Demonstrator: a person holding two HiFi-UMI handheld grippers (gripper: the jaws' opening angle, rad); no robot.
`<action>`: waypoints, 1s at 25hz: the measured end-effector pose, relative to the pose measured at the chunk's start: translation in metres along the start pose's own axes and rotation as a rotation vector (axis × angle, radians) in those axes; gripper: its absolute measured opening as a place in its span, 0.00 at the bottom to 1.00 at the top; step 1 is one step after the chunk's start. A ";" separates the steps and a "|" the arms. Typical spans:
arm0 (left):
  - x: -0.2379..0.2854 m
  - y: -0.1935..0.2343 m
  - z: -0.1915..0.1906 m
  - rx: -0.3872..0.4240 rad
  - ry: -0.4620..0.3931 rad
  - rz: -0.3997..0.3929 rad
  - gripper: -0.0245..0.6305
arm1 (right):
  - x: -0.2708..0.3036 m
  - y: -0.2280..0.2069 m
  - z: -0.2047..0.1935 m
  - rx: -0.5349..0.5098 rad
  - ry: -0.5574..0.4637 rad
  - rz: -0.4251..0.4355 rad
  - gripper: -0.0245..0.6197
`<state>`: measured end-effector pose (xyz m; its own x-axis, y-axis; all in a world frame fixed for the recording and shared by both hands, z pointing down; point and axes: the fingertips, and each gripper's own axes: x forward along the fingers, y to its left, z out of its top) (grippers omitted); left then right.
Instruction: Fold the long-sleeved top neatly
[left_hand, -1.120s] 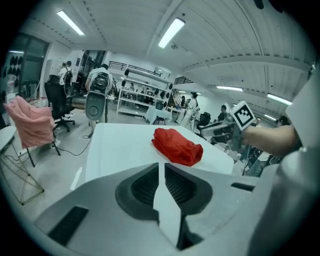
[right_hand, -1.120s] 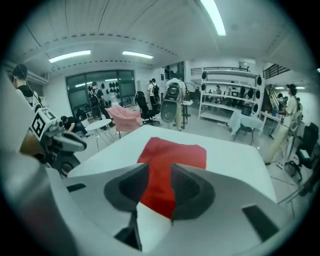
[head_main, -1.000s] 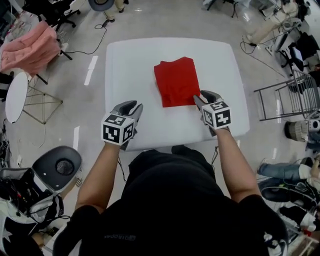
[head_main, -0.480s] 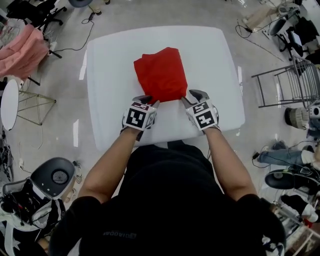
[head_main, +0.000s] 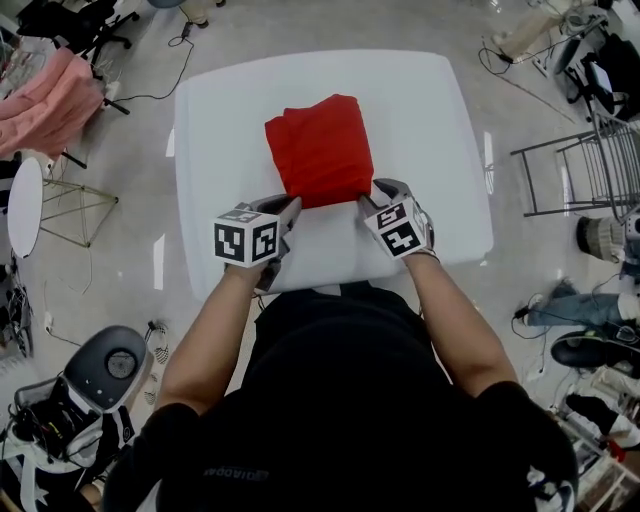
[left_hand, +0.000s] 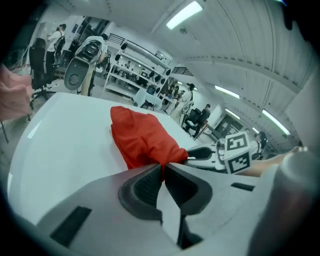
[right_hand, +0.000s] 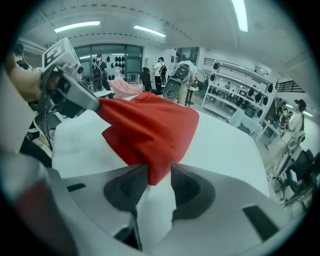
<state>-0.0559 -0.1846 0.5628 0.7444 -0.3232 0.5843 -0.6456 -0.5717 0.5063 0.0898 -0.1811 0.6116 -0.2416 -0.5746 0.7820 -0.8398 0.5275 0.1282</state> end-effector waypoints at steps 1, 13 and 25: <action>-0.007 -0.003 0.007 -0.011 -0.021 -0.014 0.07 | 0.000 -0.001 0.001 -0.009 -0.003 -0.004 0.26; -0.015 0.009 -0.009 0.022 0.130 -0.002 0.07 | -0.015 -0.001 -0.006 -0.233 -0.002 -0.082 0.09; 0.019 0.044 -0.066 -0.042 0.218 0.065 0.07 | -0.027 0.013 -0.006 -0.140 0.027 0.167 0.30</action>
<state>-0.0812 -0.1661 0.6382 0.6492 -0.1849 0.7378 -0.7012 -0.5213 0.4864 0.0881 -0.1549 0.5960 -0.3569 -0.4556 0.8155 -0.7131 0.6968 0.0773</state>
